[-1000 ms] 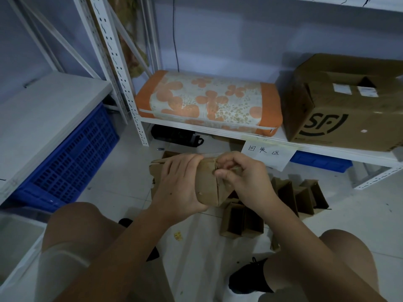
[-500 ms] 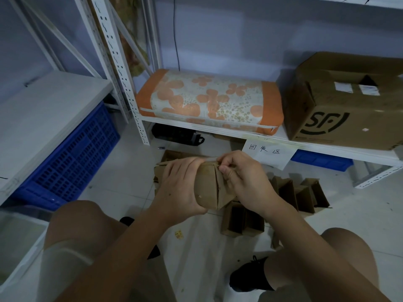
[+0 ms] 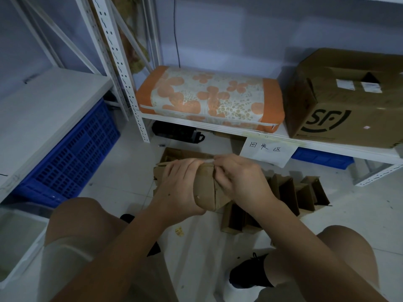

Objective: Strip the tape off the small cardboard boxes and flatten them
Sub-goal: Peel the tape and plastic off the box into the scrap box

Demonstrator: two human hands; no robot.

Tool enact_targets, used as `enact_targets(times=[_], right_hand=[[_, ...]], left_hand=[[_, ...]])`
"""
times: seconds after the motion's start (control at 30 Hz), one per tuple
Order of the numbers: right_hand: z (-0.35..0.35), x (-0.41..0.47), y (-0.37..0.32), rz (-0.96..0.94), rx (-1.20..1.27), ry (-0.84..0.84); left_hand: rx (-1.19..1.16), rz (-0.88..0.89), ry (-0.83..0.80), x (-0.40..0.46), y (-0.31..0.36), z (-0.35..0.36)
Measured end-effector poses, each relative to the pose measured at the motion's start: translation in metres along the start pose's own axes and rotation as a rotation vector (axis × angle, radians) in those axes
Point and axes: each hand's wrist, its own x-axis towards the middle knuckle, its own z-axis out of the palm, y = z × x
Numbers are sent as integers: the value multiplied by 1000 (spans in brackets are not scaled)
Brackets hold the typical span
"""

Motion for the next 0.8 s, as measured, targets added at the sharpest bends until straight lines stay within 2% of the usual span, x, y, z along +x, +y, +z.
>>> enact_targets(times=[0.27,0.63,0.8], right_hand=[[2,9,-4,85,-44,92],[-1,20,-10,352,323,75],[-9,20,-7,415,436,1]], left_hand=[[52,-6,17,8,6,-4],[210,77,261,14,11,-1],[240,87,231,9,2,-1]])
